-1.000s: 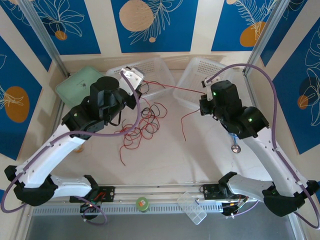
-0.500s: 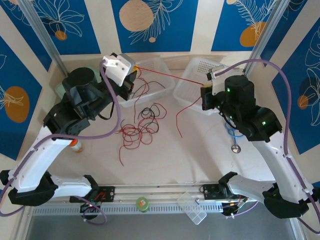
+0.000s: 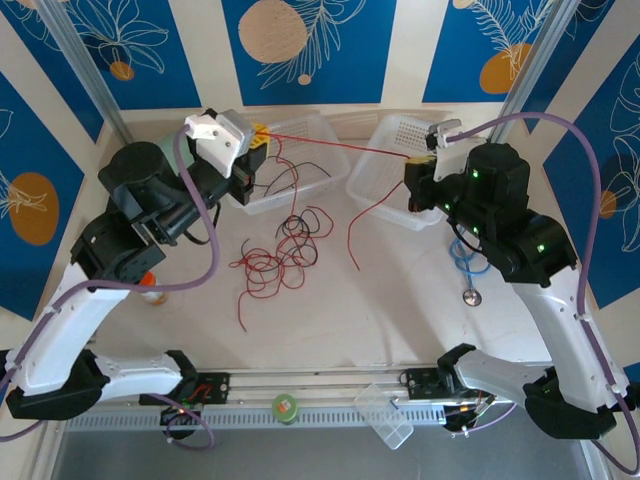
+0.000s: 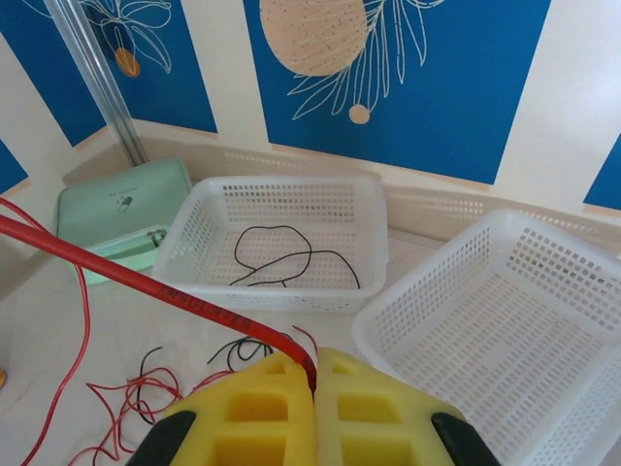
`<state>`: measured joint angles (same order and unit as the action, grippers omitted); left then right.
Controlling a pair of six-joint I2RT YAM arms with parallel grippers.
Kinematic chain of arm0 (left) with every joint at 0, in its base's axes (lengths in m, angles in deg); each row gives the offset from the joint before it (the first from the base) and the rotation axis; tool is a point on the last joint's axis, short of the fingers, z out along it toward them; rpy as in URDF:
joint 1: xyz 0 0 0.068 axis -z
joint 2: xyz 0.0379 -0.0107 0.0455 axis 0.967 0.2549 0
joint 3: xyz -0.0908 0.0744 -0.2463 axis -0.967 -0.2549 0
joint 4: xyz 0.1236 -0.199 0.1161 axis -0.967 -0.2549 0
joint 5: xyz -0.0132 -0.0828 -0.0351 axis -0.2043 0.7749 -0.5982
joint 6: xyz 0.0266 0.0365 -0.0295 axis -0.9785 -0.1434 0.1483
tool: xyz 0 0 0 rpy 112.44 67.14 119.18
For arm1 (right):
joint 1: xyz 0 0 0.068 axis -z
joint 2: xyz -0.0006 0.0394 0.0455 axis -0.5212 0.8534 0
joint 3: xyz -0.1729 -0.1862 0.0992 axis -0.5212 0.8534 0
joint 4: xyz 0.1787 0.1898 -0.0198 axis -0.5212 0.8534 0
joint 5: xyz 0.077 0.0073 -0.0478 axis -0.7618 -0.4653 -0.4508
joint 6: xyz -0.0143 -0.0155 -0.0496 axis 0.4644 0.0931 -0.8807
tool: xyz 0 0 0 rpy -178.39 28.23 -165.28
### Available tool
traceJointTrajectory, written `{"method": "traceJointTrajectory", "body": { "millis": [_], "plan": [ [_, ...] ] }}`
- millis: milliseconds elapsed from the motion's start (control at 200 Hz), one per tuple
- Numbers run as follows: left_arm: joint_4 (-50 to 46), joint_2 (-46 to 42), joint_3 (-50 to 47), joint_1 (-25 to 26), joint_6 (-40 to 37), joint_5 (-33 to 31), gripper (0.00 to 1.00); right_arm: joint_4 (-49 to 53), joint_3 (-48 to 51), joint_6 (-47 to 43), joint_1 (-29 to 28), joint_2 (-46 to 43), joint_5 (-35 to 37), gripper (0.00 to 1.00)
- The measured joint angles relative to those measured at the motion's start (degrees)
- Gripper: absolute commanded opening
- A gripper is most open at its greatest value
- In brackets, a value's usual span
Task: Untangle the cables
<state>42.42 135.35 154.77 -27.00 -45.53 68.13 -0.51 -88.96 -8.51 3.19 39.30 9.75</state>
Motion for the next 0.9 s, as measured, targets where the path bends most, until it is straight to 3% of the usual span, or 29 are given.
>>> {"method": "traceJointTrajectory", "body": {
  "millis": [360,605,900],
  "plan": [
    [10.71,5.14,-5.66,-0.11,2.4,2.29,0.11,-1.11,-0.37,-3.96,6.54,4.96,10.47,0.0],
    [35.69,16.2,-12.13,-0.48,7.17,5.25,0.13,-4.15,2.69,1.9,16.44,7.37,13.94,0.0],
    [66.49,35.34,-13.38,-0.48,10.8,4.79,0.07,-13.44,10.1,10.34,27.54,9.31,9.62,0.0]
  ]
}}
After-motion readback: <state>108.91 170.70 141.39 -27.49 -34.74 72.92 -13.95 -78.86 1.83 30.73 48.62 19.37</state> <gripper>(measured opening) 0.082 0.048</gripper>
